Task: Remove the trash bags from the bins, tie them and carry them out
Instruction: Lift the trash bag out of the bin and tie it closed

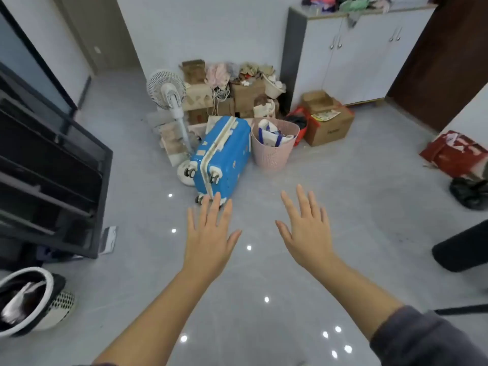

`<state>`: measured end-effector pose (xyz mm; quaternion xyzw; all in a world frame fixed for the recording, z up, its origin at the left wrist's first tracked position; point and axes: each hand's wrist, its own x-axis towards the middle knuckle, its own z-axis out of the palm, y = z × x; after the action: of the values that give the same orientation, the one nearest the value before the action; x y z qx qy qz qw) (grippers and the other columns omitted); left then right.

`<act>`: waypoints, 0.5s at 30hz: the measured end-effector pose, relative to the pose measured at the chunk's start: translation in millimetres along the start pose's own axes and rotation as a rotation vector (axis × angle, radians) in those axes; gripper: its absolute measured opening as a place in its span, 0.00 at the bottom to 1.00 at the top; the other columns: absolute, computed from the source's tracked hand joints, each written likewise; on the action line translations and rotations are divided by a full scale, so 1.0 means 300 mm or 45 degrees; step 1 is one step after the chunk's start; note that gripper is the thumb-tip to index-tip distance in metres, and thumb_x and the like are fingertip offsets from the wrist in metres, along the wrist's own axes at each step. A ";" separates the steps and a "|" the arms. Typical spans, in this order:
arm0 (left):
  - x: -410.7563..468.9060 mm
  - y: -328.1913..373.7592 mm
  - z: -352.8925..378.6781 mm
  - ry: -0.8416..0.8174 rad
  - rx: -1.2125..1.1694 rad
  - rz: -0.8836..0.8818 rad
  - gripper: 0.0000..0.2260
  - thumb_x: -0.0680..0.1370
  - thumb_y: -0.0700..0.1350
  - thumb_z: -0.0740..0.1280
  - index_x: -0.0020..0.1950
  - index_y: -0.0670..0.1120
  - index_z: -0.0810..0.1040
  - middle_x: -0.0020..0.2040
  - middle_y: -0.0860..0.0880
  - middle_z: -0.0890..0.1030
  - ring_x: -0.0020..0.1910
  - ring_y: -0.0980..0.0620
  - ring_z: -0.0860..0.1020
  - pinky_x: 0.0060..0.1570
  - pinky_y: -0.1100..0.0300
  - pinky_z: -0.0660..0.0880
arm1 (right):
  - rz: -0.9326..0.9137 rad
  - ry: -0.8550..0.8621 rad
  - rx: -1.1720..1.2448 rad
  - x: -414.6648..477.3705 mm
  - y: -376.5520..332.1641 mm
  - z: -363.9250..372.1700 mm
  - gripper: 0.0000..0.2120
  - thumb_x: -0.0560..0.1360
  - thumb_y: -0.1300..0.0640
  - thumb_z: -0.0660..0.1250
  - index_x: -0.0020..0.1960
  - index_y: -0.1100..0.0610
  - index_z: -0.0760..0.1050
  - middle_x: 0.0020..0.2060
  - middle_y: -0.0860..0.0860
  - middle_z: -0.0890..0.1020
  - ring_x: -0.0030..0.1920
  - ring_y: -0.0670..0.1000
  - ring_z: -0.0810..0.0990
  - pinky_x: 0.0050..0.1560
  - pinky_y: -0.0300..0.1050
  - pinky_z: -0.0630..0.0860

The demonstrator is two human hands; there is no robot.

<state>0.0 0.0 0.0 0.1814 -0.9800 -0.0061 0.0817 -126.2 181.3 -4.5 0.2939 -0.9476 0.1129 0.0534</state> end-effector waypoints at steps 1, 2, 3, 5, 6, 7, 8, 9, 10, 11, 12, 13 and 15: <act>-0.013 -0.063 0.000 -0.030 -0.002 -0.020 0.29 0.78 0.60 0.50 0.76 0.47 0.60 0.76 0.44 0.60 0.76 0.42 0.57 0.70 0.37 0.58 | 0.003 -0.042 0.009 0.001 -0.058 0.018 0.31 0.78 0.42 0.60 0.77 0.47 0.55 0.77 0.55 0.56 0.76 0.61 0.56 0.70 0.63 0.61; -0.024 -0.122 0.000 -0.023 -0.009 -0.025 0.29 0.78 0.60 0.50 0.76 0.47 0.60 0.76 0.44 0.61 0.76 0.42 0.57 0.70 0.37 0.59 | 0.003 -0.042 0.007 0.006 -0.112 0.038 0.31 0.78 0.42 0.59 0.77 0.46 0.54 0.77 0.54 0.55 0.76 0.61 0.55 0.70 0.63 0.61; -0.038 -0.181 0.011 -0.018 0.007 -0.021 0.29 0.78 0.60 0.50 0.76 0.47 0.61 0.76 0.44 0.61 0.76 0.42 0.58 0.69 0.37 0.60 | -0.003 -0.072 -0.002 0.006 -0.166 0.057 0.30 0.78 0.42 0.58 0.77 0.46 0.53 0.78 0.54 0.54 0.76 0.60 0.53 0.71 0.62 0.60; -0.062 -0.290 0.031 -0.011 0.030 -0.019 0.29 0.78 0.60 0.50 0.75 0.47 0.62 0.76 0.43 0.62 0.75 0.42 0.58 0.68 0.36 0.61 | -0.016 -0.110 -0.008 0.011 -0.264 0.099 0.30 0.79 0.42 0.57 0.77 0.46 0.52 0.78 0.54 0.52 0.77 0.60 0.52 0.71 0.62 0.58; -0.070 -0.332 0.034 -0.029 0.026 -0.024 0.29 0.78 0.59 0.50 0.75 0.47 0.62 0.76 0.43 0.62 0.75 0.41 0.59 0.68 0.36 0.61 | -0.032 -0.116 -0.009 0.015 -0.310 0.112 0.30 0.79 0.42 0.56 0.77 0.46 0.51 0.78 0.54 0.52 0.77 0.60 0.52 0.71 0.62 0.58; -0.077 -0.370 0.035 -0.034 0.024 -0.036 0.29 0.78 0.59 0.50 0.75 0.46 0.62 0.75 0.43 0.62 0.75 0.41 0.59 0.68 0.36 0.62 | -0.040 -0.133 -0.018 0.019 -0.349 0.123 0.30 0.79 0.42 0.56 0.78 0.46 0.51 0.78 0.54 0.52 0.77 0.60 0.52 0.71 0.62 0.57; -0.081 -0.408 0.040 -0.034 0.021 -0.041 0.29 0.78 0.59 0.50 0.74 0.46 0.62 0.75 0.43 0.63 0.75 0.41 0.59 0.68 0.36 0.62 | -0.047 -0.154 -0.009 0.027 -0.382 0.137 0.30 0.79 0.42 0.55 0.78 0.46 0.50 0.78 0.54 0.51 0.77 0.60 0.51 0.71 0.61 0.57; -0.085 -0.440 0.045 -0.037 0.020 -0.048 0.28 0.78 0.59 0.50 0.74 0.46 0.62 0.75 0.42 0.63 0.75 0.41 0.60 0.68 0.36 0.62 | -0.059 -0.168 -0.007 0.032 -0.419 0.149 0.30 0.79 0.41 0.55 0.78 0.46 0.50 0.78 0.54 0.51 0.77 0.60 0.51 0.71 0.61 0.56; -0.086 -0.468 0.051 -0.047 0.023 -0.054 0.28 0.78 0.59 0.50 0.74 0.46 0.62 0.75 0.42 0.63 0.75 0.40 0.60 0.68 0.36 0.62 | -0.076 -0.178 -0.006 0.036 -0.453 0.161 0.30 0.79 0.42 0.55 0.78 0.46 0.51 0.78 0.54 0.51 0.77 0.60 0.51 0.71 0.61 0.56; -0.083 -0.493 0.055 -0.063 0.021 -0.058 0.29 0.78 0.59 0.50 0.74 0.46 0.62 0.75 0.42 0.63 0.74 0.40 0.60 0.67 0.36 0.63 | -0.090 -0.186 -0.001 0.043 -0.484 0.173 0.29 0.79 0.42 0.55 0.77 0.46 0.51 0.78 0.54 0.52 0.77 0.60 0.51 0.71 0.61 0.57; -0.078 -0.516 0.063 -0.059 0.021 -0.056 0.29 0.78 0.59 0.50 0.74 0.46 0.63 0.75 0.42 0.64 0.74 0.40 0.61 0.67 0.36 0.63 | -0.103 -0.195 0.007 0.054 -0.512 0.188 0.29 0.79 0.41 0.55 0.77 0.46 0.51 0.78 0.53 0.51 0.77 0.60 0.51 0.71 0.61 0.56; -0.069 -0.539 0.070 -0.065 0.018 -0.064 0.29 0.78 0.59 0.51 0.74 0.45 0.63 0.75 0.42 0.64 0.74 0.40 0.62 0.66 0.36 0.64 | -0.109 -0.221 0.009 0.068 -0.538 0.203 0.29 0.79 0.41 0.54 0.77 0.46 0.50 0.78 0.53 0.50 0.77 0.59 0.50 0.72 0.60 0.55; -0.045 -0.589 0.084 -0.093 0.006 -0.087 0.29 0.78 0.59 0.51 0.74 0.45 0.65 0.74 0.42 0.65 0.73 0.40 0.63 0.65 0.36 0.65 | -0.121 -0.261 0.010 0.103 -0.589 0.236 0.29 0.80 0.41 0.52 0.78 0.45 0.47 0.78 0.52 0.47 0.77 0.58 0.47 0.73 0.59 0.52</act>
<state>71.0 -160.7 -34.3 0.2147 -0.9756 -0.0131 0.0452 -53.6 5.4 -35.7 0.3489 -0.9326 0.0834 -0.0397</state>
